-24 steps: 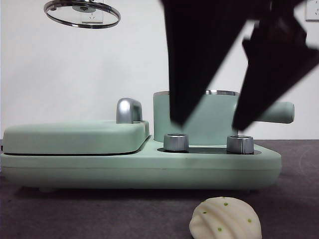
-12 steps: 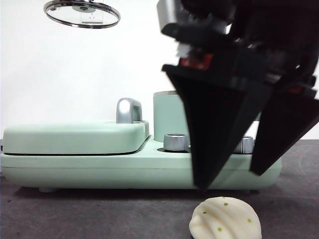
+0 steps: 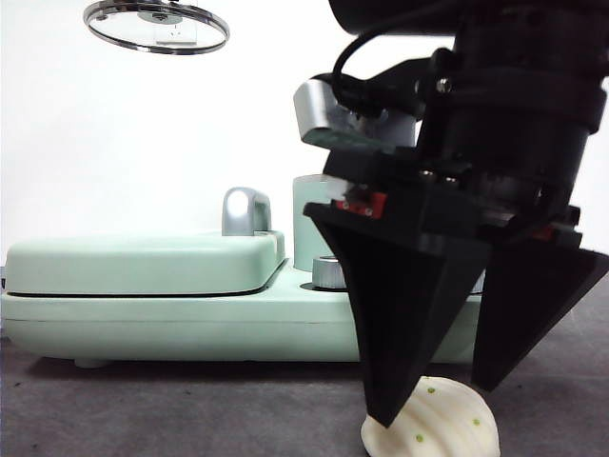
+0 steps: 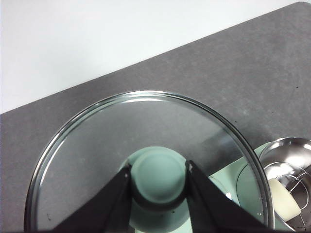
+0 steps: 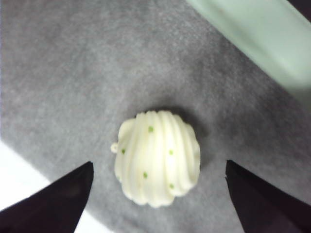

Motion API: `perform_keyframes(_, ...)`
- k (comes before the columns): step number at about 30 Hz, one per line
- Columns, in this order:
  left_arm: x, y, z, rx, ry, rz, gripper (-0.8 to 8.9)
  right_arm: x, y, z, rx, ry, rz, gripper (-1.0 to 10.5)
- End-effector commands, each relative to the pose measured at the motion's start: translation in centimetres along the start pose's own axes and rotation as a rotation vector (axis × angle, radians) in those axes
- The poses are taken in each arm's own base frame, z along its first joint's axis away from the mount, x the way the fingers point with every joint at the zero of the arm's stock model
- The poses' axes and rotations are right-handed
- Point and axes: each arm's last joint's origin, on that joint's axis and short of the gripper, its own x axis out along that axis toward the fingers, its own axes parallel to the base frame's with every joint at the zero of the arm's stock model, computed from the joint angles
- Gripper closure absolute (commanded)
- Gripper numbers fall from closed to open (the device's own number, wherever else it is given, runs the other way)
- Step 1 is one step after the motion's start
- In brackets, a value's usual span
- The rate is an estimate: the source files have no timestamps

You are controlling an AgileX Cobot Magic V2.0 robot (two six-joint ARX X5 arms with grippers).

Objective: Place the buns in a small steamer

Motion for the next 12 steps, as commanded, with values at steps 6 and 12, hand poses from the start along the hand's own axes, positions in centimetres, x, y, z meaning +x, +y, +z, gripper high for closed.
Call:
perform_keyframes(6,-1.19,-0.28,0.98,0.026,-0.066,0.001,7.98,1.13,-0.35,0.48,-0.025,0.046,0.061,6.3)
perform_keyframes(12,-1.19,-0.28,0.98,0.026,-0.067,0.001,7.98,1.55,-0.54,0.66,-0.017,0.054,0.068,7.7)
